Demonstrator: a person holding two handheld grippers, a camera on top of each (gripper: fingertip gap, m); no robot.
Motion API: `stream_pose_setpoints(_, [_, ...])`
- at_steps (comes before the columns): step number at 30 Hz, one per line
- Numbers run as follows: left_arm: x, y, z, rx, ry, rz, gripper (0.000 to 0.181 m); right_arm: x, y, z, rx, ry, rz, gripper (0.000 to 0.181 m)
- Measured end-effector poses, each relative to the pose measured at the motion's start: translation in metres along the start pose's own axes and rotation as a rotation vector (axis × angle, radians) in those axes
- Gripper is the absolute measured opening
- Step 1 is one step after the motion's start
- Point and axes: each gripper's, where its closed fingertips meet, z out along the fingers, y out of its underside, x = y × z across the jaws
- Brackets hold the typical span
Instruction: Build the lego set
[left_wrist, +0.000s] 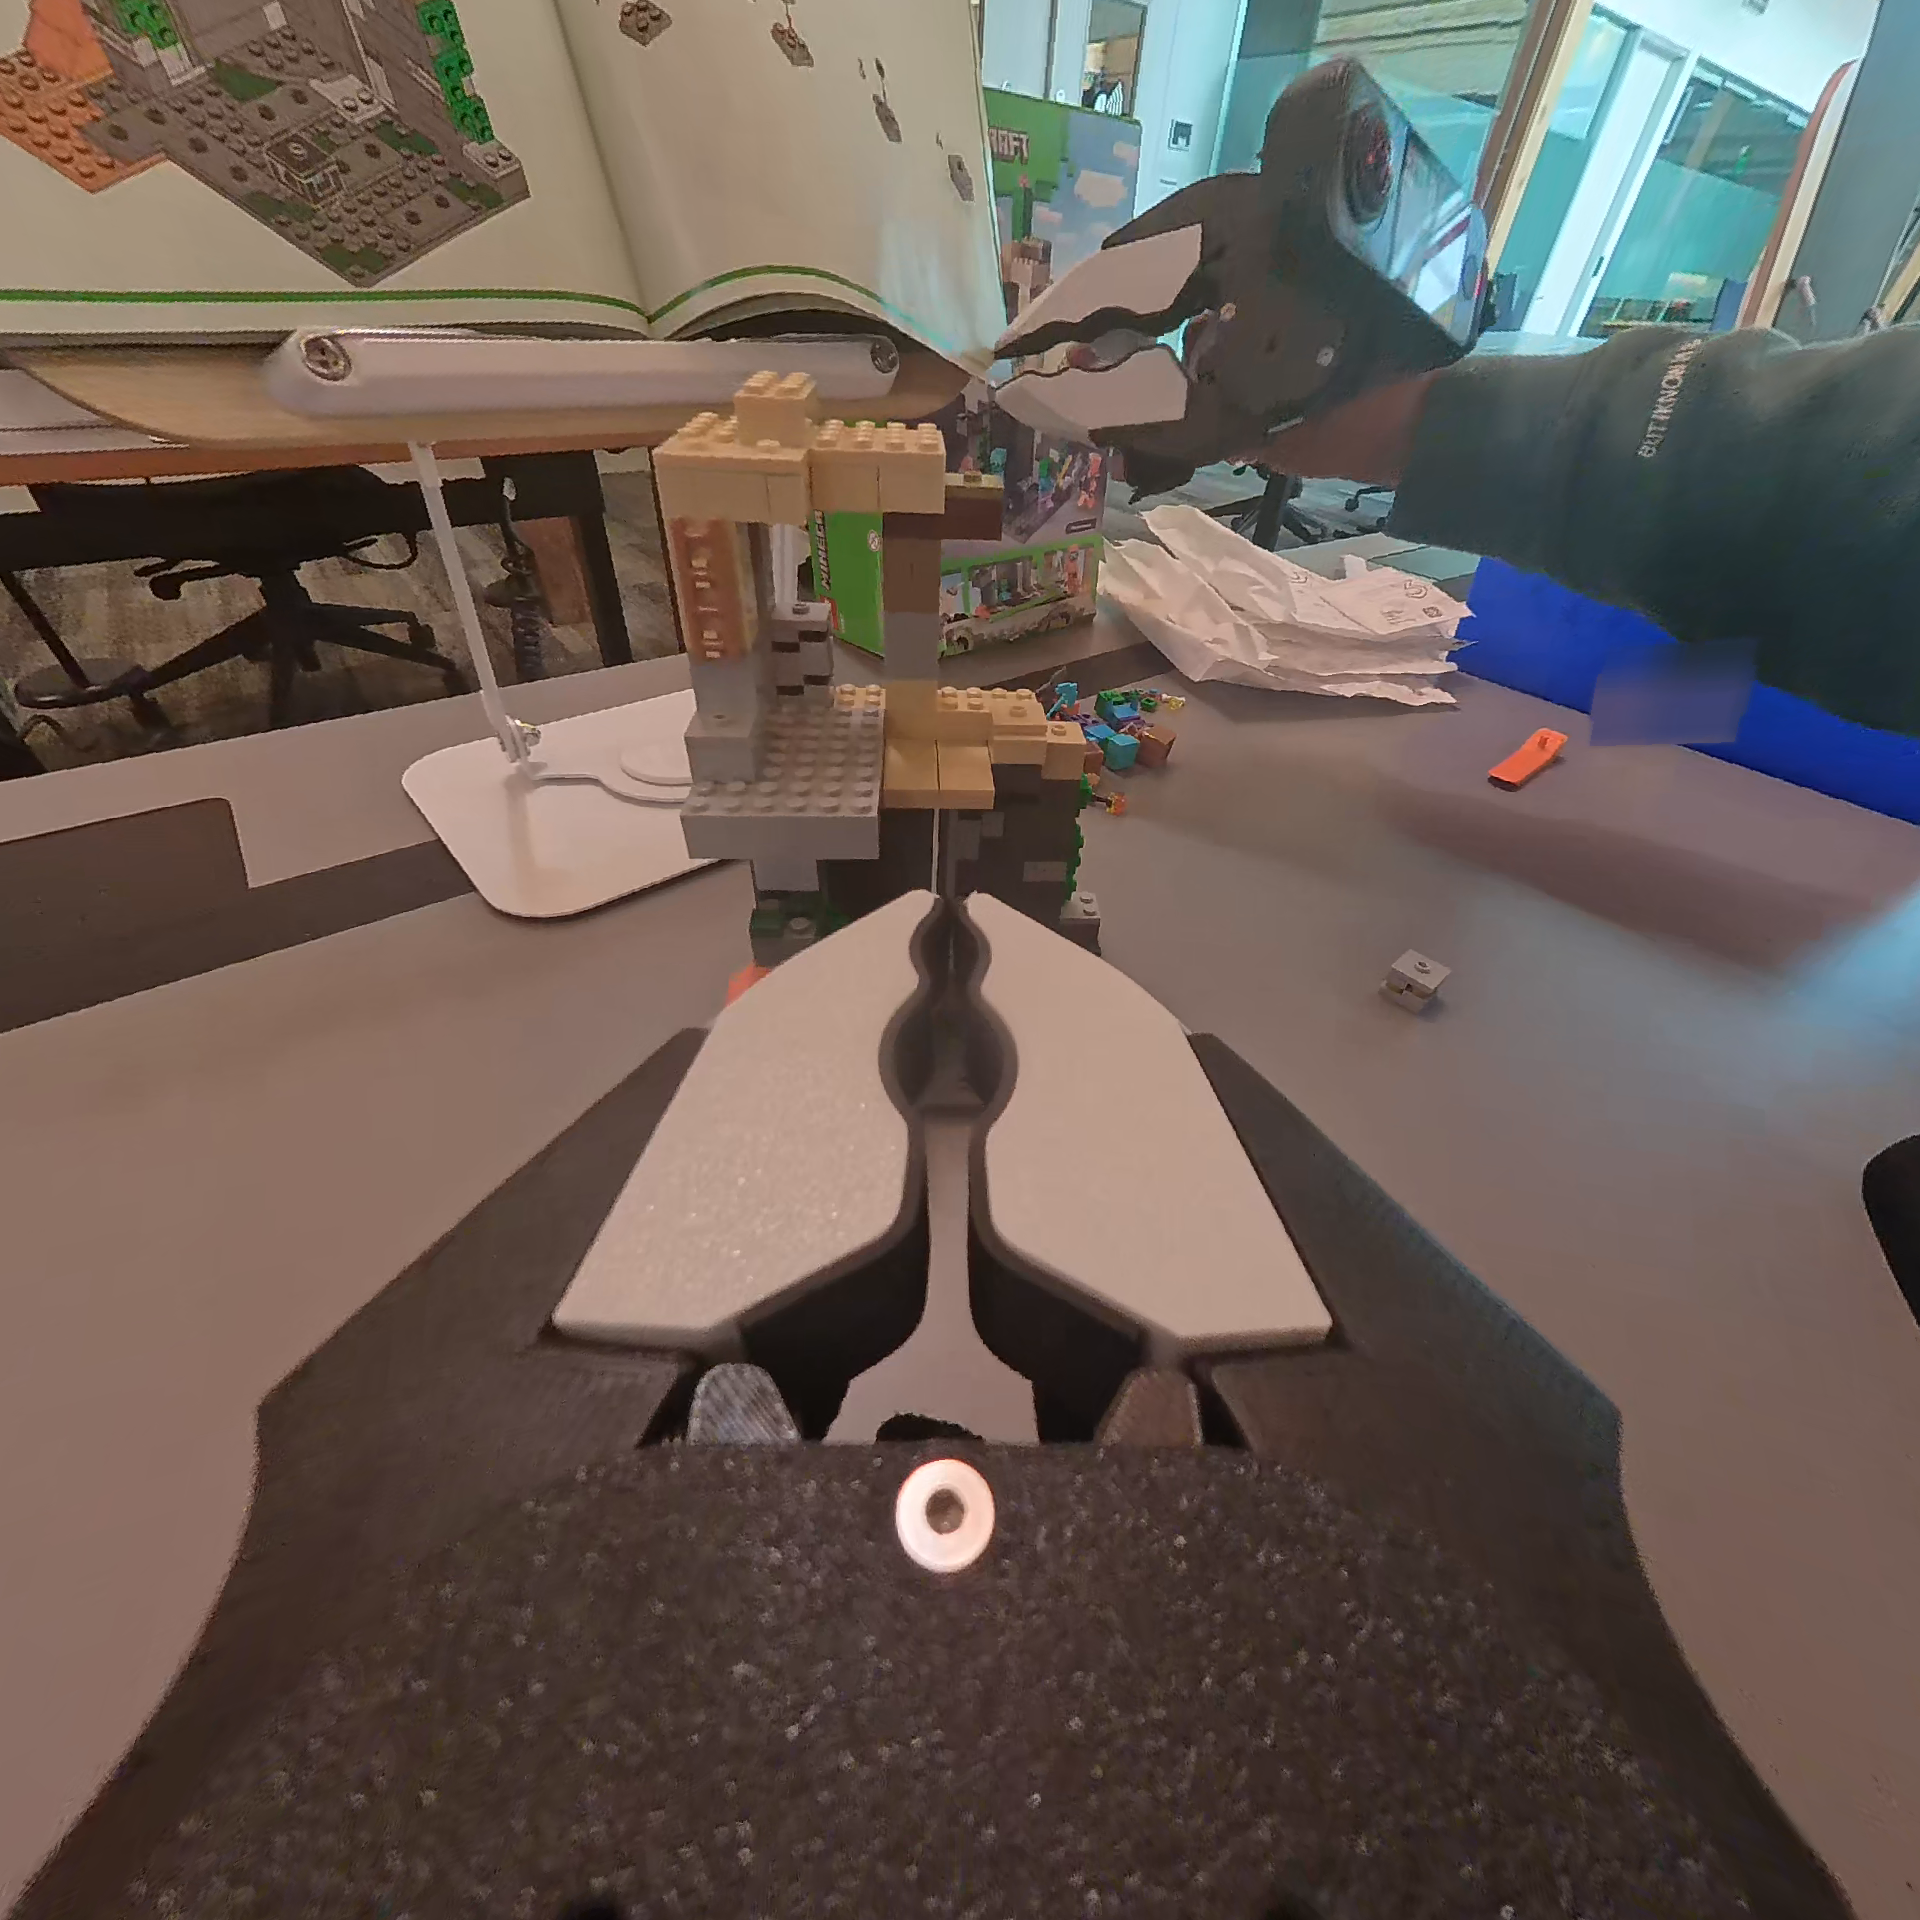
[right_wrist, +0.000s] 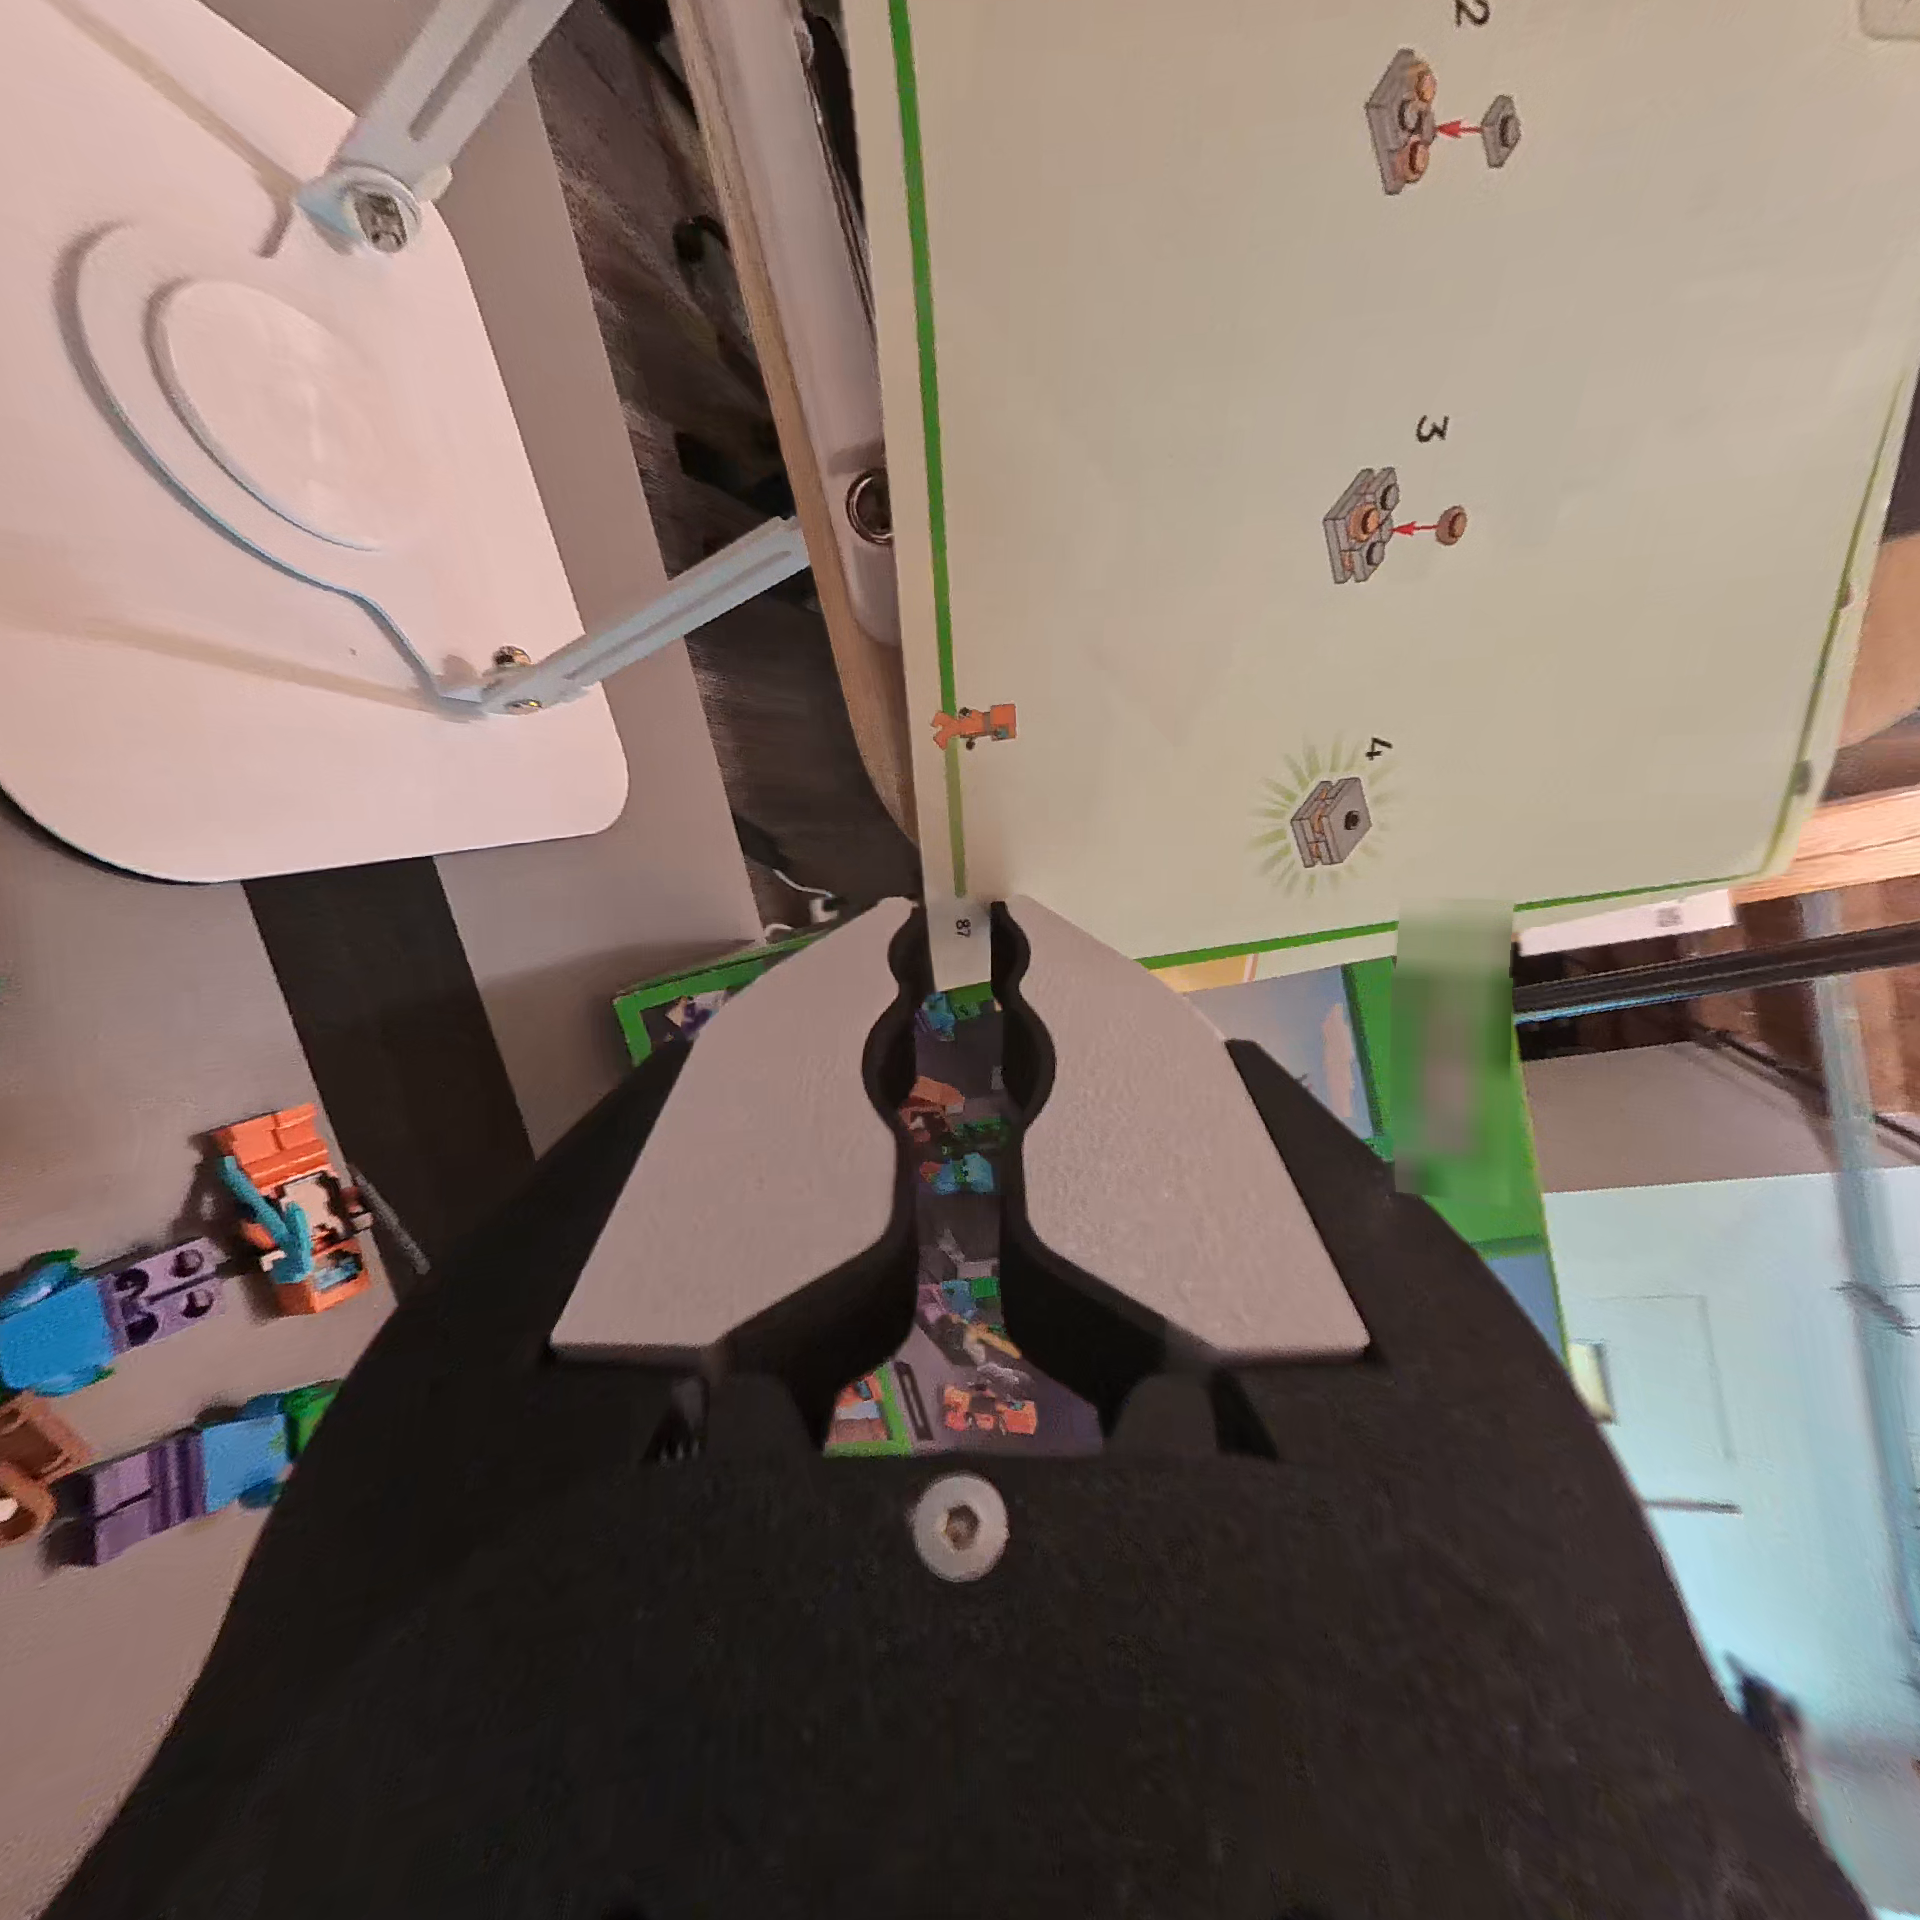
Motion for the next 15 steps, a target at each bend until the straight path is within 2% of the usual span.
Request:
stream_pose_setpoints(4, [0.000,0.000,0.000,-0.001,0.005,-0.002,0.000,-0.002,-0.001,0.000,0.005,0.008,-0.023,0.002])
stream_pose_setpoints(8, [0.000,0.001,0.000,-0.003,0.012,-0.009,0.000,-0.002,-0.005,-0.004,0.018,-0.037,0.013,0.000])
stream_pose_setpoints(15, [0.005,0.003,0.000,-0.008,0.043,-0.007,0.000,-0.010,-0.011,-0.015,0.041,-0.350,0.254,0.000])
